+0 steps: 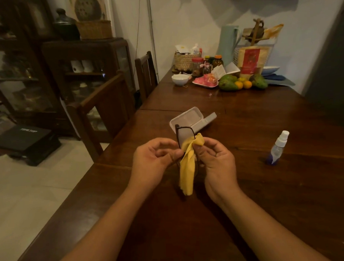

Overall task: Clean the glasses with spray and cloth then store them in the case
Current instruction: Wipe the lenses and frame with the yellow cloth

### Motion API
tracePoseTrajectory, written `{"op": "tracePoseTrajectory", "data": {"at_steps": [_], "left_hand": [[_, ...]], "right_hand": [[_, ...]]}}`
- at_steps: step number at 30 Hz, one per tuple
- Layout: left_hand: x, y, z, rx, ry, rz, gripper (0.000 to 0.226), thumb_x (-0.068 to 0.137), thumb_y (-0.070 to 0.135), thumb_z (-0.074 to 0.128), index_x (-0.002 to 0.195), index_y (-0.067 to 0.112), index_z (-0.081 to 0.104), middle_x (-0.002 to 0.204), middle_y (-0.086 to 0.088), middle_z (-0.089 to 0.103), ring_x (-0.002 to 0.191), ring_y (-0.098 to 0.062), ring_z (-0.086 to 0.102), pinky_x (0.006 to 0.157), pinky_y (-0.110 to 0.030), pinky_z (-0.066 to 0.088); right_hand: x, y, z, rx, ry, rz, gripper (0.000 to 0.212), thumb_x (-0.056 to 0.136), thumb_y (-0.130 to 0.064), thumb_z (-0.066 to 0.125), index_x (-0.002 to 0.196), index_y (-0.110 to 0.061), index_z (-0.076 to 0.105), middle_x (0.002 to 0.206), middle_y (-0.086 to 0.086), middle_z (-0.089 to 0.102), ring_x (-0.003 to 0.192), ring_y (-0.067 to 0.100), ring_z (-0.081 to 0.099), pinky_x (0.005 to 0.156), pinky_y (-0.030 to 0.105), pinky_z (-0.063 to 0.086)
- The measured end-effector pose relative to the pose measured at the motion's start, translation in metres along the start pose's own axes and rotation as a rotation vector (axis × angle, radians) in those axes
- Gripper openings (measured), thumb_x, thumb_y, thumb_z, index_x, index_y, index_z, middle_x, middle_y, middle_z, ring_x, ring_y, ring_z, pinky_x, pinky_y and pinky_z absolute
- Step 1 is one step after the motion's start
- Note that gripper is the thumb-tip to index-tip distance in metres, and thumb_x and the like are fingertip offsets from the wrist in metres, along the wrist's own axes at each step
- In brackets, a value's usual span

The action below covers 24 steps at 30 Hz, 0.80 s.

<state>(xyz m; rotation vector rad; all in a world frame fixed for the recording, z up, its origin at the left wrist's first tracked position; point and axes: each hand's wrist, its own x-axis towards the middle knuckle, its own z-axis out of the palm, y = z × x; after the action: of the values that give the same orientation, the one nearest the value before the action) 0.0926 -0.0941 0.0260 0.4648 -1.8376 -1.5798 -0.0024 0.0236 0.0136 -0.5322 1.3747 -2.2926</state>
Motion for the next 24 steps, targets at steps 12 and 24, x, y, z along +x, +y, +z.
{"op": "tracePoseTrajectory", "data": {"at_steps": [12, 24], "left_hand": [[-0.011, 0.005, 0.006, 0.3, 0.035, 0.299, 0.029, 0.085, 0.014, 0.074, 0.111, 0.025, 0.071, 0.098, 0.016, 0.074, 0.091, 0.001, 0.071, 0.075, -0.023, 0.06], [-0.004, 0.012, -0.001, 0.275, 0.2, 0.189, 0.027, 0.081, 0.011, 0.077, 0.108, 0.014, 0.075, 0.092, 0.009, 0.076, 0.08, 0.001, 0.072, 0.068, -0.016, 0.057]], "right_hand": [[0.003, -0.001, -0.002, -0.043, -0.006, -0.025, 0.037, 0.073, -0.021, 0.071, 0.108, -0.009, 0.072, 0.102, 0.005, 0.078, 0.096, 0.018, 0.074, 0.077, 0.028, 0.059], [0.009, -0.008, -0.003, -0.124, 0.147, -0.16, 0.019, 0.084, -0.012, 0.071, 0.102, -0.018, 0.075, 0.099, 0.0, 0.079, 0.097, 0.017, 0.074, 0.082, 0.033, 0.06]]}}
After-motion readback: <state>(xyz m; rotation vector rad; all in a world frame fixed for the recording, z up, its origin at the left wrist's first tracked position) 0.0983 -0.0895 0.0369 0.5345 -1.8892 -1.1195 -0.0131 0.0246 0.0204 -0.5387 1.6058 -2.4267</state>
